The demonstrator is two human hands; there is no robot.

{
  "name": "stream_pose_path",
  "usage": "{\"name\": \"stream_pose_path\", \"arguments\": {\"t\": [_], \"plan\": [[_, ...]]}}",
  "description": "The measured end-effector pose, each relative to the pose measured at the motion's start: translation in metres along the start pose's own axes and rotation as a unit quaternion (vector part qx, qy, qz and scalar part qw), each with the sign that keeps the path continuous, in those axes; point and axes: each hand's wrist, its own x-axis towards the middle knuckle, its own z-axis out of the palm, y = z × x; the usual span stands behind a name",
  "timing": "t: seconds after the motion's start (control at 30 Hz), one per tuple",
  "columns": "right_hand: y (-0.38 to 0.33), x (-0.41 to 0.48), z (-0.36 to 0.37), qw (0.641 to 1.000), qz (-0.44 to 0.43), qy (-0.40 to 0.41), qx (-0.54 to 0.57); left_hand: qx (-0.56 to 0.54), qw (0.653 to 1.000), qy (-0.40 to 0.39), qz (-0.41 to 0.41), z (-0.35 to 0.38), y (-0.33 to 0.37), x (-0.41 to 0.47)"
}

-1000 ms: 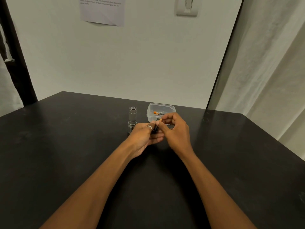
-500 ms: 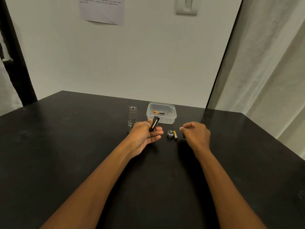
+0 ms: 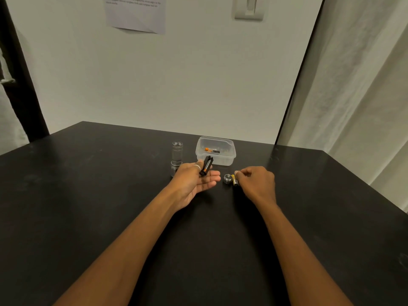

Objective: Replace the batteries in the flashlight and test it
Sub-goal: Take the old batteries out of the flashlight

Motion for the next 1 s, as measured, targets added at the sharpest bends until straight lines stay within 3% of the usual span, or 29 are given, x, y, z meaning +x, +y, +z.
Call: {"name": "stream_pose_path", "arguments": {"t": [0.13, 0.23, 0.43, 0.67, 0.83, 1.0], "plan": [[-0.005, -0.003, 0.001, 0.998, -0.031, 0.03, 0.043, -0.015, 1.0, -0.011, 0.005, -0.001, -0.001, 0.002], [-0.017, -0.009, 0.001, 0.988, -0.101, 0.038, 0.112, -0.033, 0.999, -0.024, 0.004, -0.002, -0.002, 0.003], [-0.038, -0.027, 0.017, 0.965, -0.194, -0.091, 0.149, -0.053, 0.997, -0.051, -0.006, -0.007, -0.001, 0.003], [-0.042, -0.028, 0.019, 0.952, -0.2, -0.064, 0.223, -0.007, 0.998, -0.066, 0.003, -0.005, -0.002, 0.002], [-0.041, -0.029, 0.02, 0.952, -0.246, -0.04, 0.181, 0.002, 0.998, -0.055, 0.025, -0.005, -0.004, 0.006], [-0.037, -0.024, 0.02, 0.953, -0.23, -0.043, 0.191, -0.004, 1.0, -0.023, 0.008, -0.006, -0.003, 0.005]]}}
